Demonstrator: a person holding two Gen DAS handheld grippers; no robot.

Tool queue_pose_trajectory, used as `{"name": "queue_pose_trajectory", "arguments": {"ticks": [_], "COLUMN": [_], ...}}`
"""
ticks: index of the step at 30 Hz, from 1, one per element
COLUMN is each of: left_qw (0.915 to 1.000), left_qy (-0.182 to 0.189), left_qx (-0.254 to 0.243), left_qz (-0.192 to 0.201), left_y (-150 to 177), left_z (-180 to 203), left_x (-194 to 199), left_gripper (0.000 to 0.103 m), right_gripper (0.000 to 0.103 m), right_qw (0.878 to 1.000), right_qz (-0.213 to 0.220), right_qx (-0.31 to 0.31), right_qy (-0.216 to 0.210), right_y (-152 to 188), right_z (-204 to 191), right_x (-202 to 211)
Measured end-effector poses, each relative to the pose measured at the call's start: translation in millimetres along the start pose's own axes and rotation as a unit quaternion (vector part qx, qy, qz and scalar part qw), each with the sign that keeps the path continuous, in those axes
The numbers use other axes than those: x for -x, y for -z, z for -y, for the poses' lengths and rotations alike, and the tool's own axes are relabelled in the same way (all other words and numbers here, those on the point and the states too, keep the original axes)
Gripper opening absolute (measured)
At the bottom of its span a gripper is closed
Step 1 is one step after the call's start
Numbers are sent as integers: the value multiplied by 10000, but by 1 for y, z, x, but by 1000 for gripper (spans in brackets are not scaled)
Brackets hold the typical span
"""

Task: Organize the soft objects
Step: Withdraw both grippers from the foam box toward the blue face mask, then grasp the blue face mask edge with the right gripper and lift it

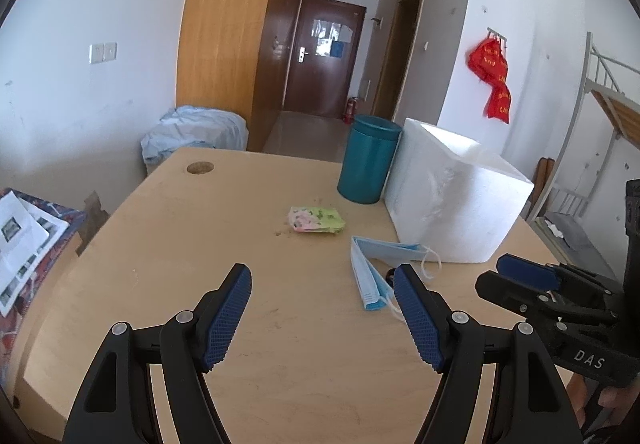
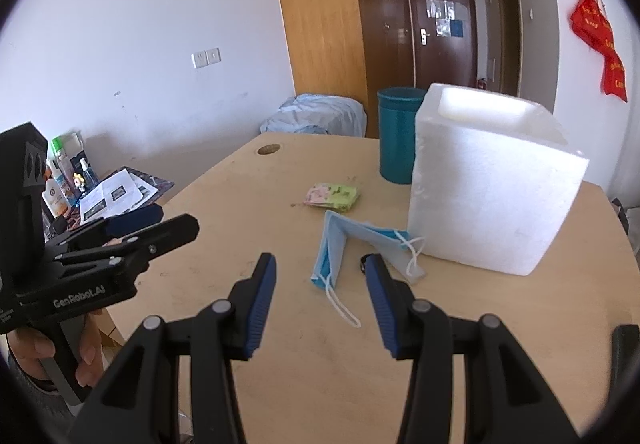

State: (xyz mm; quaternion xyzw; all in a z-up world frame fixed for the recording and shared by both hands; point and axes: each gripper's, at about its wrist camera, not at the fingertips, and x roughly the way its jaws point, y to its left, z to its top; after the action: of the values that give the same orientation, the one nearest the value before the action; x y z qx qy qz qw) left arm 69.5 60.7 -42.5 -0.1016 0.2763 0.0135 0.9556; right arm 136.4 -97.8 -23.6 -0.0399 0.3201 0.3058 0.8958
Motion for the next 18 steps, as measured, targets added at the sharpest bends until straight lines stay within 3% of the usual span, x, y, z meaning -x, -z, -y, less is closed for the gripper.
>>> {"name": "queue_pose_trajectory", "arguments": {"ticks": [18], "left_qw": [10000], "left_qy": [-16], "left_qx": [-63], "left_qz": [-48], "left_y": [-3], "left_z": [-23], "left_x": [-37], "left_gripper": [75], "right_gripper": [51], "right_qw": [9990], "right_qz": [-434], "right_qx": [71], "right_qy": [-74], "right_y": [-11], "right_z": [-7], "right_x": [-63]}}
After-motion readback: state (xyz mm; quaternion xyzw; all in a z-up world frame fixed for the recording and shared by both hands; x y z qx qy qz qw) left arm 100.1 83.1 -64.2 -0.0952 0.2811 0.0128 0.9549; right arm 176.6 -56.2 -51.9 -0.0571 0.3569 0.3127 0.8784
